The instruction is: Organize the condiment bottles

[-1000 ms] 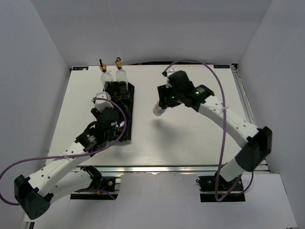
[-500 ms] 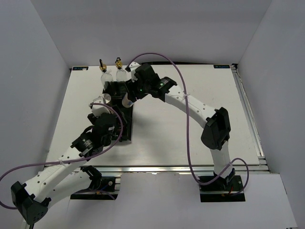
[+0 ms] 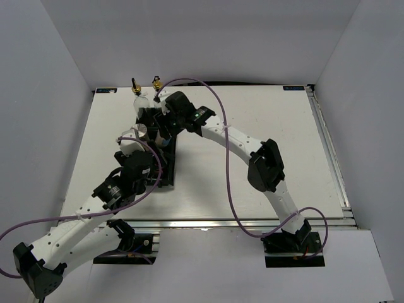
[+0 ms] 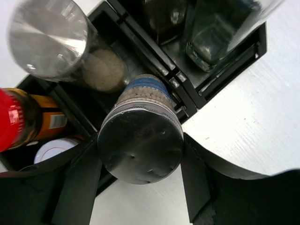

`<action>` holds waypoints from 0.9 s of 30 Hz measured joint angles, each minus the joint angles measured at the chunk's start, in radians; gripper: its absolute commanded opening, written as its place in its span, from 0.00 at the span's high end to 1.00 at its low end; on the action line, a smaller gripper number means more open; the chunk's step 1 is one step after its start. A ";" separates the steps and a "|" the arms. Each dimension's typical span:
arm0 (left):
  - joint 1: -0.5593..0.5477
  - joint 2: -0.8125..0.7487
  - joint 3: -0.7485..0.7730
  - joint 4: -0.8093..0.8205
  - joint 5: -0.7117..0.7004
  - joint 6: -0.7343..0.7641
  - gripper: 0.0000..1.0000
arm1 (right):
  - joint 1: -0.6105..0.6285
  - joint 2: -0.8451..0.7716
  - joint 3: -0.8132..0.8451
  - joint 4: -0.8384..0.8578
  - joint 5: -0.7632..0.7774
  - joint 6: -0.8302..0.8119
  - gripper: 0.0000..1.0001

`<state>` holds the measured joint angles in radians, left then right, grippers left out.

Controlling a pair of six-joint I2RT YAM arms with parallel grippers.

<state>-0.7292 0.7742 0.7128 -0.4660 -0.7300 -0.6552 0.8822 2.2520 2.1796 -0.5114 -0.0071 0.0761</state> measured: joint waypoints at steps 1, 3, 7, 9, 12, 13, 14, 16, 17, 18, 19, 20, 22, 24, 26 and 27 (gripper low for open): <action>0.000 0.000 0.000 0.000 -0.003 0.000 0.02 | 0.003 0.016 0.009 -0.003 0.007 -0.001 0.90; 0.000 0.000 0.000 0.001 -0.008 0.000 0.02 | 0.011 0.053 0.032 -0.005 0.024 -0.002 0.66; 0.000 0.000 0.000 0.002 -0.016 0.000 0.02 | 0.021 0.074 0.042 0.006 0.049 0.003 0.11; 0.000 0.000 0.000 0.002 -0.018 0.000 0.02 | 0.024 0.074 0.045 0.021 0.059 -0.002 0.11; 0.000 -0.003 -0.002 0.003 -0.023 0.000 0.02 | 0.023 0.074 0.046 0.040 0.067 -0.002 0.11; 0.000 -0.006 -0.002 0.003 -0.024 0.000 0.02 | 0.023 0.074 0.046 0.043 0.068 -0.002 0.11; 0.000 -0.008 -0.002 0.003 -0.025 0.000 0.02 | 0.023 0.073 0.046 0.045 0.068 -0.002 0.11; 0.000 -0.015 -0.002 0.003 -0.029 0.000 0.02 | 0.023 0.069 0.046 0.046 0.066 -0.002 0.11; 0.000 -0.018 -0.002 0.003 -0.030 0.000 0.02 | 0.022 0.066 0.045 0.045 0.063 -0.003 0.11; 0.000 -0.022 -0.002 0.004 -0.032 0.000 0.02 | 0.022 0.059 0.043 0.045 0.058 -0.005 0.11; 0.000 -0.024 -0.002 0.004 -0.033 0.000 0.02 | 0.022 0.048 0.040 0.046 0.056 -0.006 0.11; 0.000 -0.026 -0.002 0.004 -0.034 0.000 0.02 | 0.021 0.031 0.028 0.048 0.054 -0.007 0.11; 0.000 -0.025 -0.002 0.007 -0.035 0.000 0.02 | 0.015 -0.024 -0.011 0.055 0.052 -0.007 0.10; 0.000 -0.025 -0.002 0.008 -0.035 0.000 0.02 | 0.009 -0.103 -0.073 0.066 0.047 -0.005 0.11; 0.000 -0.024 -0.002 0.013 -0.037 0.000 0.02 | -0.013 -0.226 -0.205 0.124 0.035 0.003 0.10; 0.000 -0.023 -0.002 0.016 -0.038 0.000 0.02 | -0.033 -0.301 -0.291 0.150 0.031 0.010 0.11</action>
<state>-0.7292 0.7513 0.7113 -0.4496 -0.7681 -0.6548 0.8490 1.9507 1.8885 -0.3611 0.0242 0.0856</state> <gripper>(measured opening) 0.983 0.896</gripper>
